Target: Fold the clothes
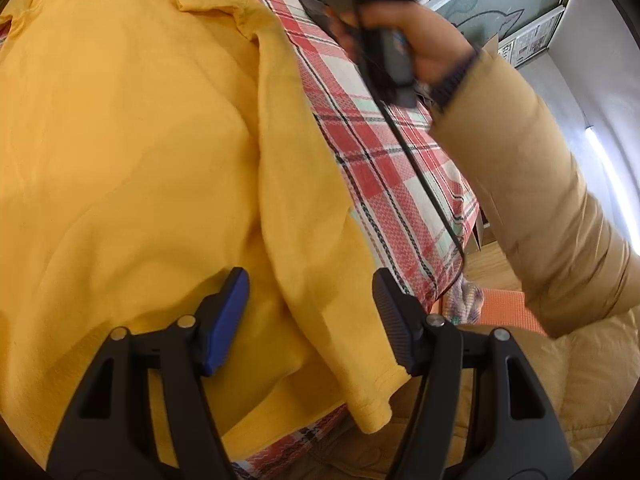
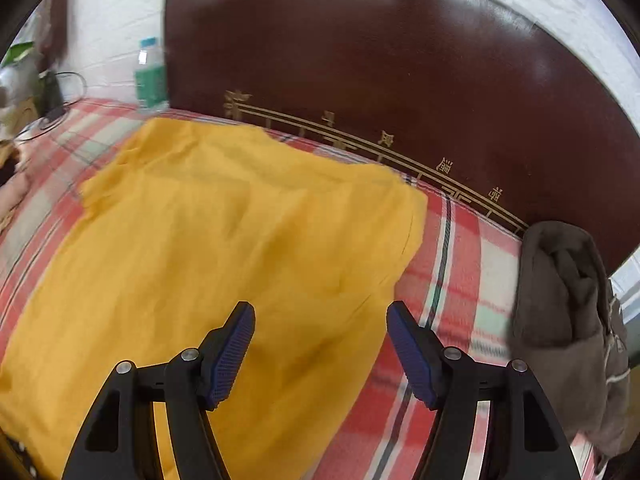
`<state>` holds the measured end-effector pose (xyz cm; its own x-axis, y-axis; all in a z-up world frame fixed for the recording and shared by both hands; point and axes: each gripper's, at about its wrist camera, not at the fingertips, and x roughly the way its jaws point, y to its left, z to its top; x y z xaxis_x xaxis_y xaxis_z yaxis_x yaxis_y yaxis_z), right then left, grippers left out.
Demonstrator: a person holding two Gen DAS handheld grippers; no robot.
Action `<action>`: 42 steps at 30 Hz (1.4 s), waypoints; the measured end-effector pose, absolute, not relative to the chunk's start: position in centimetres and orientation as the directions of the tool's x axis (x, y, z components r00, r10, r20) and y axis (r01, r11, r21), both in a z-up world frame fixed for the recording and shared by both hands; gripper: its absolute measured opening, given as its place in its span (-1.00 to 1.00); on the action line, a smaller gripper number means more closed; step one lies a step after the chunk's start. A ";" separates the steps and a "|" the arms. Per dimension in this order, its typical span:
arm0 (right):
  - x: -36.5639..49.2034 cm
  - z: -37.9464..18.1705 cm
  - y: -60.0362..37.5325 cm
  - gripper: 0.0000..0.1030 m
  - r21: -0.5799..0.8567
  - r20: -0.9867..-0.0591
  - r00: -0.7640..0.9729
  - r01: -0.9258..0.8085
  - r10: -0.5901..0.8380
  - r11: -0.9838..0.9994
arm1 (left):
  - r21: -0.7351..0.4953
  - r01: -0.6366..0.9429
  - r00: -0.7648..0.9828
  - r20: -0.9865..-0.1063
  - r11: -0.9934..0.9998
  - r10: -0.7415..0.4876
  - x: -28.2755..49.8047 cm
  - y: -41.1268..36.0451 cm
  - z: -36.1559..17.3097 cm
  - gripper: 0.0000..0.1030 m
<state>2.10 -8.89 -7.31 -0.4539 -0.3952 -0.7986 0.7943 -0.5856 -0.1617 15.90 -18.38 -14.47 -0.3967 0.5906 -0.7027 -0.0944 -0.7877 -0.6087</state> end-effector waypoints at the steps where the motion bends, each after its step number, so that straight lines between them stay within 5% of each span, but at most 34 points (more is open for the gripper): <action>1: 0.7 -7.3 -9.5 0.35 -0.152 -0.798 -0.457 0.783 -0.393 -0.603 | -0.614 -0.093 -0.394 -0.700 -0.784 0.595 15.8 -18.5 -14.6 0.26; 6: -4.0 -7.6 -11.9 0.23 -0.107 -0.804 -0.445 0.761 -0.395 -0.640 | -0.646 -0.087 -0.380 -0.682 -0.759 0.624 15.2 -19.4 -14.8 0.27; 8: -4.9 -8.2 -13.1 -0.17 -0.114 -0.820 -0.428 0.774 -0.381 -0.623 | -0.655 -0.089 -0.372 -0.677 -0.751 0.635 15.1 -19.6 -14.8 0.28; 9: -5.3 -8.5 -13.4 -0.61 -0.113 -0.829 -0.418 0.777 -0.373 -0.619 | -0.659 -0.089 -0.369 -0.675 -0.747 0.639 15.0 -19.7 -14.8 0.28; 10: -5.7 -8.7 -13.7 -0.81 -0.111 -0.836 -0.409 0.779 -0.366 -0.617 | -0.662 -0.090 -0.367 -0.672 -0.744 0.643 15.0 -19.8 -14.8 0.28; 15: -7.7 -7.0 -12.2 -0.88 -0.093 -0.774 -0.501 0.695 -0.387 -0.713 | -0.671 -0.098 -0.362 -0.664 -0.735 0.654 15.2 -19.6 -14.6 0.28; 17: -9.2 -6.8 -11.1 -0.88 0.019 -0.781 -0.456 0.665 -0.427 -0.746 | -0.669 -0.103 -0.357 -0.666 -0.737 0.655 15.3 -19.3 -14.5 0.28; 20: -9.7 -8.0 -11.1 -0.75 0.030 -0.813 -0.413 0.673 -0.410 -0.739 | -0.661 -0.104 -0.357 -0.673 -0.743 0.648 15.7 -19.2 -14.2 0.28; 23: -8.9 -7.0 -10.5 -0.46 0.004 -0.790 -0.458 0.660 -0.407 -0.751 | -0.637 -0.086 -0.402 -0.681 -0.766 0.612 16.8 -20.1 -13.2 0.28; 25: -7.8 -5.6 -10.0 -0.07 0.002 -0.762 -0.489 0.652 -0.424 -0.758 | -0.612 -0.078 -0.466 -0.676 -0.787 0.571 18.2 -21.5 -11.7 0.28; 27: -6.1 -3.7 -9.7 0.01 0.008 -0.725 -0.508 0.669 -0.465 -0.743 | -0.600 -0.055 -0.536 -0.657 -0.798 0.530 20.0 -23.5 -10.0 0.28; 33: 3.7 -1.0 -15.9 0.42 -0.010 -0.763 -0.283 0.905 -0.582 -0.426 | -0.512 0.141 -0.654 -0.691 -0.847 0.309 25.7 -30.7 -8.3 0.28; 37: 10.0 -1.6 -21.9 0.45 -0.045 -0.782 -0.194 0.966 -0.593 -0.256 | -0.463 0.271 -0.634 -0.745 -0.844 0.205 28.6 -33.3 -9.8 0.28; 42: 15.2 -4.2 -29.1 0.46 -0.097 -0.817 -0.179 0.980 -0.548 -0.175 | -0.452 0.292 -0.559 -0.796 -0.843 0.232 29.5 -32.9 -12.9 0.28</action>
<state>15.16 -29.10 -4.16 -0.1787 -0.5477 -0.8174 0.9798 -0.1752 -0.0968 29.55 -32.90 -12.94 -0.5593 0.2324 -0.7957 0.2923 -0.8430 -0.4516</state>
